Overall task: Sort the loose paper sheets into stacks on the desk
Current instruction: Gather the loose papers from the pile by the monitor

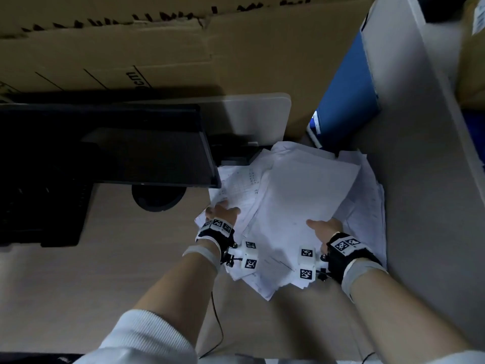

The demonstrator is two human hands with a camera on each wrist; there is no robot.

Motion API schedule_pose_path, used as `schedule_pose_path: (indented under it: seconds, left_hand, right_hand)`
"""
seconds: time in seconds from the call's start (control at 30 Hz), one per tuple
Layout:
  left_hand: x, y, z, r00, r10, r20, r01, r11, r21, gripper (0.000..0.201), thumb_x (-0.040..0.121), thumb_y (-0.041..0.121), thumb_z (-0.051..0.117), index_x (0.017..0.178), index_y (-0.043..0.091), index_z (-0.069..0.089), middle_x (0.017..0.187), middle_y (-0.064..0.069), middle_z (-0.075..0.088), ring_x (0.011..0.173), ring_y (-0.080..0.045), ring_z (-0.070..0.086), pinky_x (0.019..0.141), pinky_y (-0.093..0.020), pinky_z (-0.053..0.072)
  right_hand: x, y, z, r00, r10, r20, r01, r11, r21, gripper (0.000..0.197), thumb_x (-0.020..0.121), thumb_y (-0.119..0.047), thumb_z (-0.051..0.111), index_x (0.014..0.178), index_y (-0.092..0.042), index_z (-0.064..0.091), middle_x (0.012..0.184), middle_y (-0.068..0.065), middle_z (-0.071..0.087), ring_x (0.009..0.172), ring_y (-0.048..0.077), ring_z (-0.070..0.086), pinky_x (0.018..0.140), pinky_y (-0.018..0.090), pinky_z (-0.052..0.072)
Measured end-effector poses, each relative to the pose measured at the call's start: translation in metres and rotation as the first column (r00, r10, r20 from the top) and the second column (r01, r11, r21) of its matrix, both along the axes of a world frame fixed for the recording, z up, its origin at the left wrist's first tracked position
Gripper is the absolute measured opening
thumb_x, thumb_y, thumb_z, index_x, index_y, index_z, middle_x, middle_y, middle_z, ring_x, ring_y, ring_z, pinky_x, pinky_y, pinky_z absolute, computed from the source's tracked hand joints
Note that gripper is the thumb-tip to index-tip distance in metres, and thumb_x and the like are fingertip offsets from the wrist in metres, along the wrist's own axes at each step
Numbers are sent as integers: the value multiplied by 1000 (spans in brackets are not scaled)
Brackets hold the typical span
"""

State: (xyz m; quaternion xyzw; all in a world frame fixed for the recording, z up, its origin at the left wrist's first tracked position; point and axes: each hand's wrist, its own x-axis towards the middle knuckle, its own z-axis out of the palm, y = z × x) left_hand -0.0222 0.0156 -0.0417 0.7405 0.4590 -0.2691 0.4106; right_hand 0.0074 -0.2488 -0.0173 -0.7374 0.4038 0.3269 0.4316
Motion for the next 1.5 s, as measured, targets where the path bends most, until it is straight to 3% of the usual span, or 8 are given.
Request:
schedule_pose_path:
  seconds: [0.3, 0.4, 0.57, 0.63, 0.8, 0.97, 1.17, 1.5]
  left_hand:
    - [-6, 18, 6, 980, 76, 186, -47, 987, -154, 22, 96, 8, 58, 107, 15, 75, 105, -4, 73, 97, -14, 64, 75, -9, 48]
    - [-17, 15, 16, 992, 125, 2, -121, 962, -244, 23, 102, 19, 49, 82, 15, 60, 76, -2, 57, 69, -18, 54, 59, -25, 44]
    - [-48, 8, 30, 987, 89, -136, -124, 952, -281, 27, 102, 14, 48, 76, 6, 52, 74, -9, 60, 91, -33, 65, 75, -42, 58]
    - [-53, 10, 23, 992, -65, -109, 37, 970, -241, 18, 98, 10, 53, 80, 10, 53, 77, -7, 64, 90, -28, 67, 86, -40, 55]
    - [-43, 9, 4, 962, 269, 37, -258, 949, -179, 49, 87, 11, 57, 135, 8, 46, 111, -14, 57, 98, -32, 56, 90, -44, 52]
    - [-33, -11, 15, 998, 56, 21, -57, 998, 20, 75, 87, 31, 61, 153, 28, 25, 151, -13, 27, 135, -39, 37, 110, -46, 38]
    - [-30, 1, 8, 991, 60, 119, -55, 998, -44, 5, 90, 18, 67, 94, 21, 65, 101, -2, 69, 93, -22, 64, 93, -31, 52]
    - [-42, -24, 17, 989, 136, -54, -147, 903, -404, 17, 96, 30, 63, 93, 13, 62, 87, -3, 56, 80, -21, 53, 75, -33, 52]
  right_hand:
    - [8, 40, -7, 980, -197, 27, 195, 979, 65, 86, 77, -37, 82, 143, -3, 39, 106, 13, 58, 63, 25, 51, 56, 30, 43]
    - [10, 49, 1, 994, -112, -15, 112, 991, 67, 73, 79, -36, 81, 130, 5, 48, 107, 15, 59, 87, 34, 61, 71, 36, 45]
    - [-2, 58, 11, 994, 56, -89, -60, 997, -41, 59, 91, -22, 68, 140, 1, 44, 137, 17, 55, 120, 33, 57, 98, 37, 47]
    - [-7, 45, -4, 891, 444, -93, -454, 875, -167, 44, 98, -15, 55, 141, -7, 46, 143, 9, 51, 129, 26, 52, 104, 33, 42]
    - [-14, 11, 42, 968, 249, 5, -236, 922, -306, 46, 99, -14, 49, 138, 10, 42, 140, 24, 49, 124, 38, 50, 96, 35, 41]
    - [-15, -10, 55, 977, 208, -36, -209, 933, -294, 47, 99, -19, 46, 138, 7, 42, 130, 24, 56, 95, 33, 53, 75, 32, 37]
    - [-17, 0, 30, 988, 129, -90, -144, 970, -196, 57, 97, -9, 48, 148, 6, 30, 149, 20, 42, 128, 37, 49, 97, 34, 41]
    - [-15, -2, 15, 996, 65, -65, -76, 980, -182, 62, 91, -9, 59, 146, 3, 35, 140, 21, 51, 109, 32, 56, 74, 30, 46]
